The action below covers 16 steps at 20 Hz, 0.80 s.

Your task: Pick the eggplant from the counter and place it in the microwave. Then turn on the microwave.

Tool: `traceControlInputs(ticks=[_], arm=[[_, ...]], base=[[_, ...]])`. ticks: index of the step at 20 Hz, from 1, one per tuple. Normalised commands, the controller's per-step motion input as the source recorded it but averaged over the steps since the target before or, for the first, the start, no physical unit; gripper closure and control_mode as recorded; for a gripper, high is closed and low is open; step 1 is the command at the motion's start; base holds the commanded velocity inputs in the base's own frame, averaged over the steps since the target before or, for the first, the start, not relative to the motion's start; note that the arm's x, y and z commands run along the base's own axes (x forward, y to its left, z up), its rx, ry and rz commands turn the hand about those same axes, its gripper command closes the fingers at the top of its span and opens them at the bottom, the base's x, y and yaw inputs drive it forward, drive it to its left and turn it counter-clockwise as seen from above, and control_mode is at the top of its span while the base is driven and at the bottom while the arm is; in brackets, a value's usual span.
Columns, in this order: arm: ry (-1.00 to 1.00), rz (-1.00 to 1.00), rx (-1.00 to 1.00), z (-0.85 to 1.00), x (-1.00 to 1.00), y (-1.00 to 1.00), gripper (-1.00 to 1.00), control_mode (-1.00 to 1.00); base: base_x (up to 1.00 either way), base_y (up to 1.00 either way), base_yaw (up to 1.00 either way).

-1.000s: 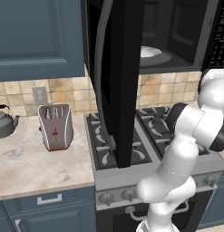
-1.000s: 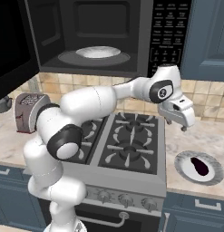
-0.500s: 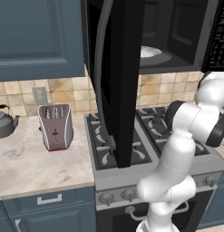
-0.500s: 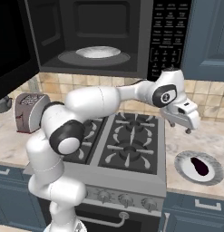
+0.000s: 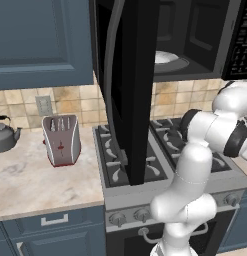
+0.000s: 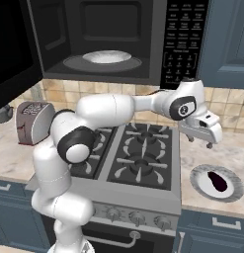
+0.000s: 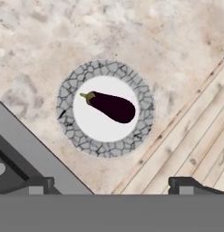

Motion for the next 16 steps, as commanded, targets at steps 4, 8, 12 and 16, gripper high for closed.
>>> traceControlInputs(ticks=[4,8,12,16], arm=[[0.07,0.07,0.02,-0.08,0.05,-0.11,-1.0,-1.0],[0.05,0.08,0.01,-0.1,0.06,-0.1,-1.0,-1.0],[0.01,0.08,0.04,-0.05,0.0,-0.09,-1.0,-1.0],[0.0,0.07,0.05,-0.04,0.0,-0.09,-1.0,-1.0]], base=[[0.0,0.0,0.0],[0.0,0.0,0.0],[0.0,0.0,0.0],[0.0,0.0,0.0]])
